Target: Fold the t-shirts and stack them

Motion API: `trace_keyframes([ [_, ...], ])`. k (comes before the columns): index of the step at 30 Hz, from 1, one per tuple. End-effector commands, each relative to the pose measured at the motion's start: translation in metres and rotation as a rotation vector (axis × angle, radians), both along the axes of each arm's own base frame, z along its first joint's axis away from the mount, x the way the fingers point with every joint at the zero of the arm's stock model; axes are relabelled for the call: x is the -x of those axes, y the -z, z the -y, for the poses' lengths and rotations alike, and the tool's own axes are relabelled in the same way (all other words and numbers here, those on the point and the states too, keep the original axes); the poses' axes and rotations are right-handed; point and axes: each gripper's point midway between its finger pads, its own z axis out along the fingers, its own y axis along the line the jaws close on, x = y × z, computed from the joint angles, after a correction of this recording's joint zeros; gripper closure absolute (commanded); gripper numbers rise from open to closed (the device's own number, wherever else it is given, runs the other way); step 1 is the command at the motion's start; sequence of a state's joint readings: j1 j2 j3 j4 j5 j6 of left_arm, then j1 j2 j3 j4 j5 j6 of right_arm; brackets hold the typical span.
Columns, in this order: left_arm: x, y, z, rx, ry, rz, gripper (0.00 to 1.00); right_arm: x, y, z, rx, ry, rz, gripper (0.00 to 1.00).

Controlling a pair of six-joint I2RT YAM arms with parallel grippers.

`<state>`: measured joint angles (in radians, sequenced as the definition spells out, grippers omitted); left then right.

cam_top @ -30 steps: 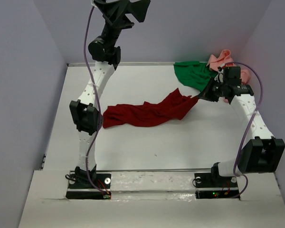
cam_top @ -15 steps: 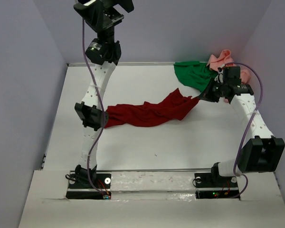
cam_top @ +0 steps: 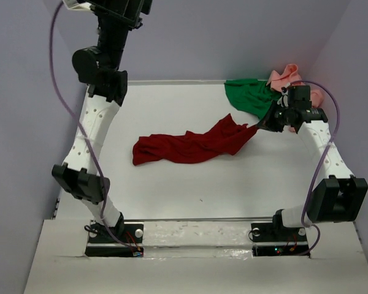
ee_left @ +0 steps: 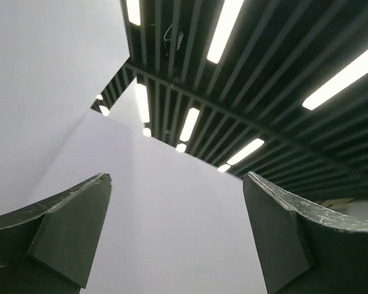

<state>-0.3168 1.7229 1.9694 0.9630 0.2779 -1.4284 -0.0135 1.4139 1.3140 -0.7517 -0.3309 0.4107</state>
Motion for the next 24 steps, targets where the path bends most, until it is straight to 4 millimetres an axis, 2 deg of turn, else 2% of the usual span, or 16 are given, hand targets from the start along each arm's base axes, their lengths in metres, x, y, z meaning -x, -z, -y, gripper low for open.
trace_keyframes([
  [1,0.082,-0.048,-0.006,-0.235,-0.350,0.266,0.01,-0.011,-0.025,0.005,0.018,0.006,0.080,1.00],
  [2,0.086,-0.048,-0.010,-0.274,-0.464,0.288,0.01,-0.011,-0.025,0.005,0.019,0.005,0.079,1.00],
  [3,0.077,-0.047,-0.019,-0.267,-0.545,0.240,0.01,-0.011,-0.024,0.005,0.021,0.003,0.079,1.00],
  [6,0.065,-0.033,-0.030,-0.336,-0.673,0.154,0.01,-0.011,-0.023,0.004,0.017,0.002,0.077,1.00],
  [7,0.045,-0.012,-0.023,-0.437,-0.668,0.054,0.01,-0.011,-0.022,0.005,0.019,0.002,0.074,1.00],
  [8,0.014,0.008,-0.016,-0.524,-0.683,-0.028,0.01,-0.010,-0.022,0.004,0.018,0.001,0.074,1.00],
  [9,0.030,-0.017,-0.023,-0.523,-0.711,0.002,0.01,-0.011,-0.022,0.004,0.018,0.001,0.073,1.00],
  [10,0.011,0.002,-0.018,-0.627,-0.722,-0.069,0.01,-0.010,-0.021,0.004,0.018,0.001,0.071,1.00],
  [12,-0.004,0.024,-0.018,-0.698,-0.736,-0.137,0.01,-0.011,-0.020,0.004,0.015,-0.002,0.067,1.00],
  [13,-0.007,0.033,-0.020,-0.722,-0.753,-0.156,0.01,-0.011,-0.020,0.003,0.012,-0.003,0.066,1.00],
  [14,-0.001,0.036,-0.024,-0.749,-0.791,-0.153,0.01,-0.011,-0.019,0.003,0.011,-0.003,0.063,1.00],
  [15,-0.015,0.060,-0.025,-0.793,-0.810,-0.210,0.01,-0.010,-0.018,0.003,0.010,-0.004,0.062,1.00],
  [16,-0.012,0.069,-0.031,-0.850,-0.855,-0.211,0.01,-0.010,-0.018,0.003,0.009,-0.005,0.060,1.00],
  [19,-0.024,0.112,-0.039,-1.015,-0.940,-0.306,0.01,-0.010,-0.016,0.003,0.009,-0.005,0.056,1.00],
  [20,-0.024,0.124,-0.034,-1.081,-0.969,-0.312,0.01,-0.011,-0.017,0.003,0.009,-0.005,0.057,1.00],
  [24,-0.026,0.164,-0.040,-1.212,-1.017,-0.430,0.01,-0.014,-0.019,0.003,0.015,-0.008,0.054,1.00],
])
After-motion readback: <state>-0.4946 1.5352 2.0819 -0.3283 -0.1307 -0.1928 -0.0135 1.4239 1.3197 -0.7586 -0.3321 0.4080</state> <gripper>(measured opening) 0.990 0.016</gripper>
